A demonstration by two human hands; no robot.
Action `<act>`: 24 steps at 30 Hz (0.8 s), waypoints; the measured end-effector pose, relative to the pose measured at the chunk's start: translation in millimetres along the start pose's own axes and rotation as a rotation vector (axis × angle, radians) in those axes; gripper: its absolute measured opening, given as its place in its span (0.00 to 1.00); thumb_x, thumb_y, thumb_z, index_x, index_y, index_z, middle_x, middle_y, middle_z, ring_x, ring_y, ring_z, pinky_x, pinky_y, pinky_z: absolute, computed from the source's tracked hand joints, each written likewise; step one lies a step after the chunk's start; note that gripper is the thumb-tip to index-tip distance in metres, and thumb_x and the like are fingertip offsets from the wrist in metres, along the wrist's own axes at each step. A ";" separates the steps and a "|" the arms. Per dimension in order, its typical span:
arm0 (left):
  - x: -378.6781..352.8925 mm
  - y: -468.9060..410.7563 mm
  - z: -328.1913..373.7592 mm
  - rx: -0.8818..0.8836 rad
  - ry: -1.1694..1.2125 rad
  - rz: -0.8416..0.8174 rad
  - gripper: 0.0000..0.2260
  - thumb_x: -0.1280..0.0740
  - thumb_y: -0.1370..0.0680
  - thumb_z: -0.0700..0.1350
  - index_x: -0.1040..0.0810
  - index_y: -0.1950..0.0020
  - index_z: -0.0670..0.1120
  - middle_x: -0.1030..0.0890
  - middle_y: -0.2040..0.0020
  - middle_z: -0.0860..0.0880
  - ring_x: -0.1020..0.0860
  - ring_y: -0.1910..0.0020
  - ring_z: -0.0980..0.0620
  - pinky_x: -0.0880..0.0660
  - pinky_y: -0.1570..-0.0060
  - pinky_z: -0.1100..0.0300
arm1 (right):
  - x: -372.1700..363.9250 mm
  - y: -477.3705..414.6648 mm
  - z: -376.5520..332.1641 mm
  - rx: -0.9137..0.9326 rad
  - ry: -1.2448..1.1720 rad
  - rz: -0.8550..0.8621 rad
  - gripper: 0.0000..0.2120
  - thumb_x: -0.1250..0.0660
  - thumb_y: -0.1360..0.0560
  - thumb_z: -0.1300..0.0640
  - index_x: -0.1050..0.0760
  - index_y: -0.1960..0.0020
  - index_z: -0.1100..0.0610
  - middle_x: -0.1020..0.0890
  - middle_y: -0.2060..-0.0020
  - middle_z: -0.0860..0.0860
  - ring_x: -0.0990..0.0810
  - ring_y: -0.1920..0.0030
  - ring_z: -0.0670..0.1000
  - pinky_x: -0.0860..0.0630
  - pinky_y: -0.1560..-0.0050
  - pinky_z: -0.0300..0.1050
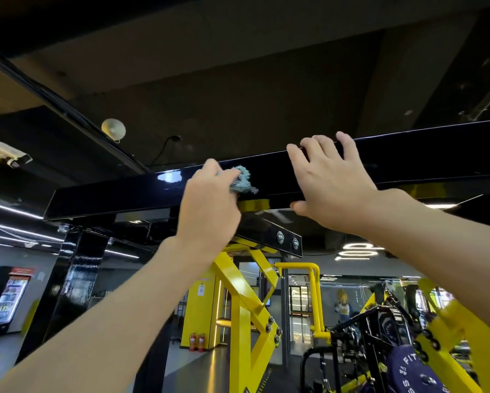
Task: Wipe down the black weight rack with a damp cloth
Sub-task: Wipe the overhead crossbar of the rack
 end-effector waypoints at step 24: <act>-7.3 -11.5 0.7 -0.213 -0.001 -0.063 0.16 0.34 0.24 0.37 0.21 0.37 0.42 0.28 0.51 0.44 0.25 0.55 0.44 0.24 0.52 0.44 | -3.9 -11.4 -23.8 -0.026 -0.021 0.052 0.46 0.31 0.27 0.41 0.51 0.22 0.62 0.34 0.28 0.56 0.36 0.27 0.58 0.48 0.25 0.59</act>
Point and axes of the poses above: each hand's wrist, its own y-axis away from the middle knuckle, its own x-axis out of the back of the hand, z = x × y, the point moved 1 cm from there along -y, towards the middle knuckle
